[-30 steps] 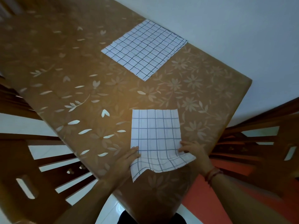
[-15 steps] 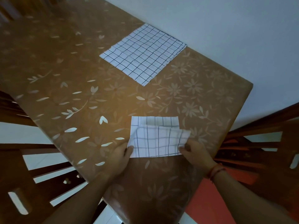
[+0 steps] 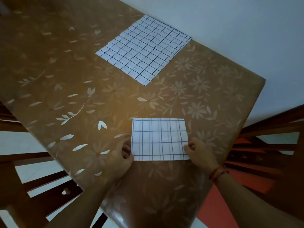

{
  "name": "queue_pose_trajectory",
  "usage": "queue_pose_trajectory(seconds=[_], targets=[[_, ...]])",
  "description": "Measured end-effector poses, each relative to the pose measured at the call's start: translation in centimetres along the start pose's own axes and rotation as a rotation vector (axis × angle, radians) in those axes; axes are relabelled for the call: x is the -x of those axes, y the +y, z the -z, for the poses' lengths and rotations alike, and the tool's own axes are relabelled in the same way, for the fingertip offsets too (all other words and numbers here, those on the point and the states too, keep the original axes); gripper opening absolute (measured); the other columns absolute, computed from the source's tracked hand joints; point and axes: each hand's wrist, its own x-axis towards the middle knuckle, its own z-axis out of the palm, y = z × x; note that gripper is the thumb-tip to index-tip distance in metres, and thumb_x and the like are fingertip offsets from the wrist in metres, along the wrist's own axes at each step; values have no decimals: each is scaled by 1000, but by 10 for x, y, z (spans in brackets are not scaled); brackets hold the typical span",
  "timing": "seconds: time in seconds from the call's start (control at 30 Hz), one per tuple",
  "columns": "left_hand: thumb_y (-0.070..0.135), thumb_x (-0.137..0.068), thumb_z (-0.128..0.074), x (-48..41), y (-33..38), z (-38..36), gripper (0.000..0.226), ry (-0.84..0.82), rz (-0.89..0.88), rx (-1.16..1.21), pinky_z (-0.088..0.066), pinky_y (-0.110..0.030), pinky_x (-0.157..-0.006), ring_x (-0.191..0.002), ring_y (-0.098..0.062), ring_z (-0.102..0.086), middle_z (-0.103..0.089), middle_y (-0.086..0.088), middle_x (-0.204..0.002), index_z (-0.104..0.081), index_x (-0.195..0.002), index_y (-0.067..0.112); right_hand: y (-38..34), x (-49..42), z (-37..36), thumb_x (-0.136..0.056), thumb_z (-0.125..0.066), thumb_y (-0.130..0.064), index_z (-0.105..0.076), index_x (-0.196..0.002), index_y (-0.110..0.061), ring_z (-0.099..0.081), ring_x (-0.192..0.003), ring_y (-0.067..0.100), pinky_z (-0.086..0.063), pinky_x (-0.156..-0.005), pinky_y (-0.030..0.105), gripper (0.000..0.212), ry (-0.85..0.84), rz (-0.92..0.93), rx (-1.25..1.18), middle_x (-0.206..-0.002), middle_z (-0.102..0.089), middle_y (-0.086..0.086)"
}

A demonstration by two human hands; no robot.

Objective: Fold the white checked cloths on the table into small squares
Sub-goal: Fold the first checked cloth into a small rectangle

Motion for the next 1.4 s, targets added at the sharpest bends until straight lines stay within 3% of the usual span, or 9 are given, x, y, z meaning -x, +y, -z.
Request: queue_pose_trajectory(seconds=[0.17, 0.4, 0.57, 0.7, 0.83, 0.93, 1.13, 1.23, 1.4], targets=[[8, -78, -71, 5, 4, -2, 45, -1, -55, -184, -36, 0, -65, -64, 2, -49, -50, 19, -79, -59, -120, 16, -3, 1, 0, -89, -63, -27, -52, -73, -19, -56, -65, 12, -38, -56, 24, 21, 25, -12, 38, -71, -60, -1], [5, -80, -68, 3, -7, -10, 35, -10, -63, -226, -36, -7, -66, -66, -1, -45, -48, 16, -78, -63, -114, 12, -9, 3, 2, -88, -64, -27, -55, -76, -19, -58, -67, 11, -41, -56, 23, 17, 28, -27, 72, -74, -62, -1], [17, -74, -72, 0, -19, -5, 41, 62, -231, -357, -44, -23, -86, -98, -17, -59, -65, -3, -113, -63, -114, 13, -13, 7, 4, -86, -66, -22, -51, -76, -22, -54, -63, 9, -35, -52, 19, 18, 37, -21, 82, -71, -58, -3], [33, -73, -68, -21, -18, 14, 70, -110, -323, -441, -31, -29, -107, -130, -15, -39, -46, 0, -142, -45, -137, 15, -21, 4, -2, -83, -65, -29, -59, -100, -21, -56, -83, 16, -42, -69, 24, 20, 175, 161, 180, -95, -60, -2], [51, -80, -65, -49, -12, 22, 105, -323, -389, -617, -1, -27, -114, -146, -13, 7, 10, 2, -159, 1, -152, 13, -52, 6, -24, -88, -63, -32, -56, -128, -8, -55, -113, 29, -50, -94, 37, 48, 255, 474, 336, -125, -57, 14], [64, -81, -57, -68, -10, 21, 115, -435, -409, -763, 15, -31, -115, -139, -12, 33, 33, -1, -152, 21, -147, 11, -74, 7, -51, -94, -55, -36, -40, -143, -4, -33, -141, 35, -27, -114, 45, 61, 190, 640, 431, -150, -37, 22], [86, -64, -43, -82, -24, 7, 131, -494, -404, -918, 10, -41, -118, -139, -20, 34, 35, -8, -151, 26, -143, 8, -94, 0, -95, -98, -30, -42, -17, -151, 2, -3, -150, 30, -17, -120, 48, 70, 30, 747, 541, -160, -8, 21], [89, -55, -35, -81, -27, 4, 135, -460, -424, -905, 12, -40, -117, -140, -22, 31, 27, -12, -155, 18, -147, 5, -95, -1, -108, -99, -28, -45, -14, -151, 4, -3, -150, 31, -18, -120, 47, 72, -8, 765, 595, -160, -8, 23], [88, -57, -47, -82, -27, 4, 140, -454, -419, -914, 9, -43, -118, -141, -23, 30, 29, -13, -154, 18, -147, 4, -89, 2, -118, -100, -23, -49, -13, -151, 4, -3, -149, 32, -19, -119, 48, 74, -40, 759, 643, -160, -7, 23]])
